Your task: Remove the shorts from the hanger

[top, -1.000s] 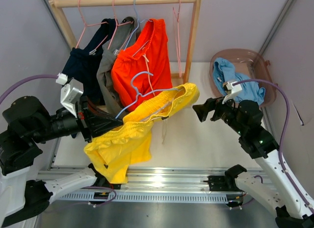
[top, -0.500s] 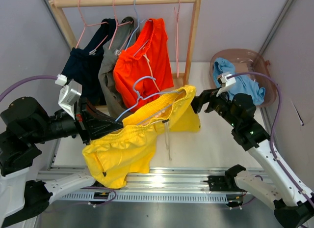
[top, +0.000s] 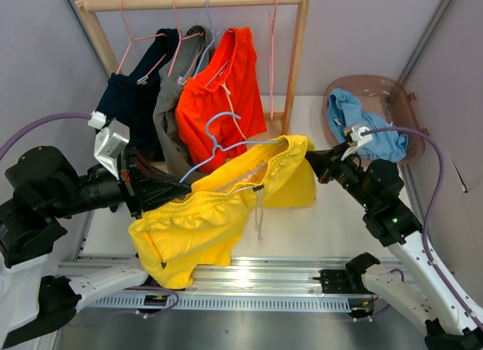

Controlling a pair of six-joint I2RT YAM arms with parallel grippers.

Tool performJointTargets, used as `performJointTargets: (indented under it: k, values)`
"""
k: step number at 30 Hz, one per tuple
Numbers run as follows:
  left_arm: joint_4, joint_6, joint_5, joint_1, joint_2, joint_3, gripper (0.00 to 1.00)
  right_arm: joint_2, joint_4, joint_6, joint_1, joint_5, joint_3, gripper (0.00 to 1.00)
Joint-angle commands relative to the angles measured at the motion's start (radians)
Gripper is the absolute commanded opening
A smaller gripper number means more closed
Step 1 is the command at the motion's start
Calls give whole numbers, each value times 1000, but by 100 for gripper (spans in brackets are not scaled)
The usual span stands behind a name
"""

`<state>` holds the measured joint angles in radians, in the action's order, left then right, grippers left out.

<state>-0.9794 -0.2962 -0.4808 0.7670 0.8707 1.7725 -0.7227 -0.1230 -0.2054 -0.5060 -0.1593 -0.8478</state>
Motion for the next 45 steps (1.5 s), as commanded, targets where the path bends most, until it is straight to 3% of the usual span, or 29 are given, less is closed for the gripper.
performJointTargets:
  k: [1, 9, 12, 18, 22, 29, 32, 33, 35, 39, 42, 45]
  values:
    - [51, 2, 48, 8, 4, 16, 0, 69, -50, -9, 55, 193, -20, 0]
    - [35, 2, 73, 8, -7, 18, 0, 91, -170, -91, 458, 129, -36, 0]
    - [31, 3, 77, 8, -13, 15, 0, 80, -187, -98, 521, 109, -39, 0]
    - [24, 8, 100, 8, -12, 21, 0, 97, -178, -132, 541, 99, -5, 0]
    - [16, 8, 126, 8, -13, 33, 0, 106, -219, -98, 554, 262, -7, 0]
    - [11, 17, 179, 11, 2, 18, 0, 127, -201, -152, 574, 80, 9, 0]
    - [48, 25, 205, 11, 23, 1, 0, 173, -112, -164, 561, -153, 62, 0]
    - [74, 29, 238, 11, 33, -5, 0, 186, -78, -166, 528, -312, 76, 0]
    - [94, 37, 284, 9, 77, -5, 0, 210, -53, -143, 451, -387, 67, 0]
    - [206, 68, 474, 9, 177, 28, 0, 197, -196, -46, 156, -285, -34, 0]
    - [246, 78, 565, 11, 281, 89, 0, 215, -260, -32, 51, -153, -92, 0]
    - [135, 57, 746, 11, 379, 209, 0, 241, -337, -12, 7, 113, -181, 0]
